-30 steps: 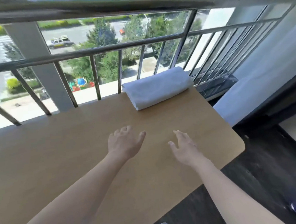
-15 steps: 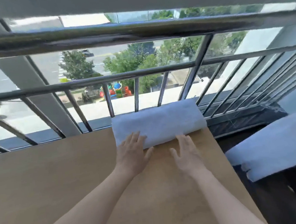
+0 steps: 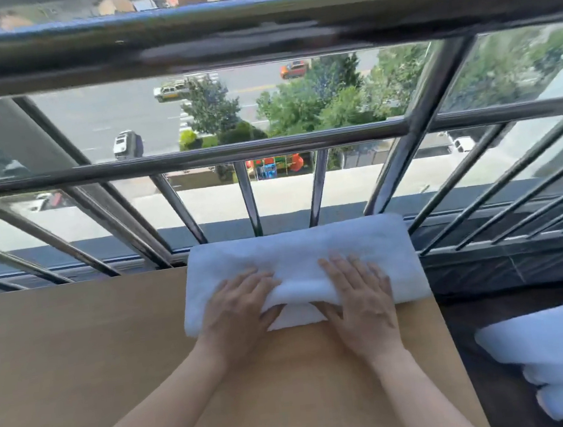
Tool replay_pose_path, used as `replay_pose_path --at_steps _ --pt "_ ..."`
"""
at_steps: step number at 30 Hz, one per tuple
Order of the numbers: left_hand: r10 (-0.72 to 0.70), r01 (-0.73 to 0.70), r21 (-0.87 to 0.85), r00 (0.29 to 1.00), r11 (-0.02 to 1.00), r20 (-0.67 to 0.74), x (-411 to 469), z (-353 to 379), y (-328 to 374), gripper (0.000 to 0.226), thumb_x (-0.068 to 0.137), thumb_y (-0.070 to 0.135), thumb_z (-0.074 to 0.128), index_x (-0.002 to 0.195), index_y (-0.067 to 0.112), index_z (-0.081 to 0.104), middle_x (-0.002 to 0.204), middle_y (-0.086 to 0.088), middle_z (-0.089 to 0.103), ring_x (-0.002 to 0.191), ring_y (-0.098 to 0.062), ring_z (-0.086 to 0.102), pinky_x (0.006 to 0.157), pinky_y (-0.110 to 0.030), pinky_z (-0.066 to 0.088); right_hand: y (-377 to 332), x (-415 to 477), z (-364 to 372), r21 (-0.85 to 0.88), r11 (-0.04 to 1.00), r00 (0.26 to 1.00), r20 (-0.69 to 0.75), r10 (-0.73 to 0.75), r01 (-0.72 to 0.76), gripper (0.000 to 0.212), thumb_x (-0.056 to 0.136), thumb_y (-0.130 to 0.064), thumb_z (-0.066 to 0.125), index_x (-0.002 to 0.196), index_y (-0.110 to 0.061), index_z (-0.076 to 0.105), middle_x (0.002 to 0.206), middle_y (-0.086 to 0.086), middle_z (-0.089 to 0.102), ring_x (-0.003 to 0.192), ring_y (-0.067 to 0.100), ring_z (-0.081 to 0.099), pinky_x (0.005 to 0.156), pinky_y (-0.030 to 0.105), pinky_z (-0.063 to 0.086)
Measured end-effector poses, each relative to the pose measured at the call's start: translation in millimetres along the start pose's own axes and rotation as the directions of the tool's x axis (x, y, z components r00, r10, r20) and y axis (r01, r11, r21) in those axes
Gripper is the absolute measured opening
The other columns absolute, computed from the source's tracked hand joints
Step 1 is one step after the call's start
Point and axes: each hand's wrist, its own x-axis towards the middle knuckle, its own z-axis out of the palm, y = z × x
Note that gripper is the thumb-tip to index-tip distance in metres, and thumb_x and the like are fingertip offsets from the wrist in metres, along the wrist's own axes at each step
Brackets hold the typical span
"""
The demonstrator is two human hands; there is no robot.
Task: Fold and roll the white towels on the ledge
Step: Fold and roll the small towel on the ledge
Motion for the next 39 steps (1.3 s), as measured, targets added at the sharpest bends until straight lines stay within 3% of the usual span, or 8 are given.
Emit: replay_pose_path --at_steps 3,7,14,19,23,27,33,39 --pt "0.035 -0.034 0.011 0.998 0.999 -0.06 8 -2 -8 0.037 0.093 0.049 0.053 0.1 0.02 0.074 0.095 0.005 0.076 0.085 -0.02 0.073 0.06 -0.031 0.051 13 11 -1 0.003 0.998 0.996 -0.058 -0.068 0.068 0.061 0.093 -0.061 0.044 0.136 -0.021 0.059 0.14 0.002 0.059 0.133 0.027 0.052 0.109 0.044 0.032" --pt "0.048 -0.049 -0.008 0.993 0.999 -0.108 15 -1 -18 0.043 0.092 0.059 0.057 0.083 0.019 0.072 0.067 0.007 0.068 0.059 -0.018 0.067 0.043 -0.029 0.046 29 20 -2 0.015 0.986 0.972 -0.173 -0.159 0.164 0.056 0.092 -0.06 0.052 0.11 -0.012 0.074 0.12 0.004 0.072 0.118 0.024 0.064 0.095 0.041 0.046" --pt "0.05 -0.053 -0.021 0.994 0.998 -0.094 11 -4 -29 0.038 0.086 0.056 0.056 0.088 0.023 0.075 0.077 0.013 0.073 0.06 -0.014 0.068 0.046 -0.022 0.046 36 37 -12 -0.019 0.972 0.94 -0.252 -0.231 0.234 0.061 0.09 -0.063 0.051 0.088 -0.008 0.077 0.095 0.006 0.077 0.089 0.022 0.075 0.074 0.035 0.056" --pt "-0.16 0.16 -0.001 0.987 0.987 -0.029 6 -31 -26 0.036 0.082 0.055 0.052 0.082 0.03 0.078 0.06 0.011 0.069 0.042 -0.021 0.06 0.045 -0.022 0.04 32 32 -24 -0.012 0.994 0.968 -0.226 -0.112 0.112 0.055 0.087 -0.06 0.052 0.085 -0.01 0.075 0.082 0.005 0.075 0.076 0.028 0.073 0.07 0.036 0.053" --pt "-0.198 0.196 -0.069 0.98 0.978 -0.021 8 -66 -23 0.039 0.085 0.053 0.053 0.09 0.027 0.081 0.073 0.005 0.076 0.056 -0.02 0.07 0.049 -0.031 0.055 12 32 -47 0.032 0.999 0.973 -0.232 0.022 -0.015 0.056 0.088 -0.057 0.044 0.082 -0.008 0.071 0.062 0.007 0.065 0.054 0.032 0.061 0.062 0.04 0.05" --pt "-0.287 0.282 -0.207 0.958 0.937 0.008 -1 -102 -36 0.027 0.087 0.036 0.075 0.111 0.024 0.078 0.101 -0.002 0.078 0.088 -0.027 0.074 0.076 -0.039 0.058 -19 35 -76 -0.021 1.0 0.965 -0.26 -0.015 0.01 0.056 0.084 -0.055 0.045 0.085 -0.006 0.071 0.068 0.009 0.068 0.056 0.031 0.066 0.05 0.036 0.05" --pt "-0.257 0.231 -0.292 0.965 0.928 -0.051 -48 -172 -67 0.04 0.086 0.046 0.052 0.106 0.024 0.078 0.087 0.001 0.078 0.075 -0.024 0.073 0.065 -0.035 0.056 -94 24 -121 -0.097 0.98 0.913 -0.357 -0.199 0.176 0.048 0.085 -0.052 0.051 0.07 -0.009 0.067 0.056 0.003 0.062 0.045 0.025 0.06 0.038 0.031 0.044" --pt "-0.381 0.343 -0.236 0.914 0.909 -0.138 -148 -245 -105 0.026 0.085 0.041 0.073 0.111 0.036 0.077 0.093 0.002 0.078 0.083 -0.026 0.074 0.07 -0.033 0.053 -213 -14 -149 -0.114 0.96 0.913 -0.296 -0.279 0.256 0.046 0.082 -0.052 0.058 0.072 -0.008 0.068 0.058 0.005 0.064 0.049 0.028 0.063 0.042 0.031 0.042"
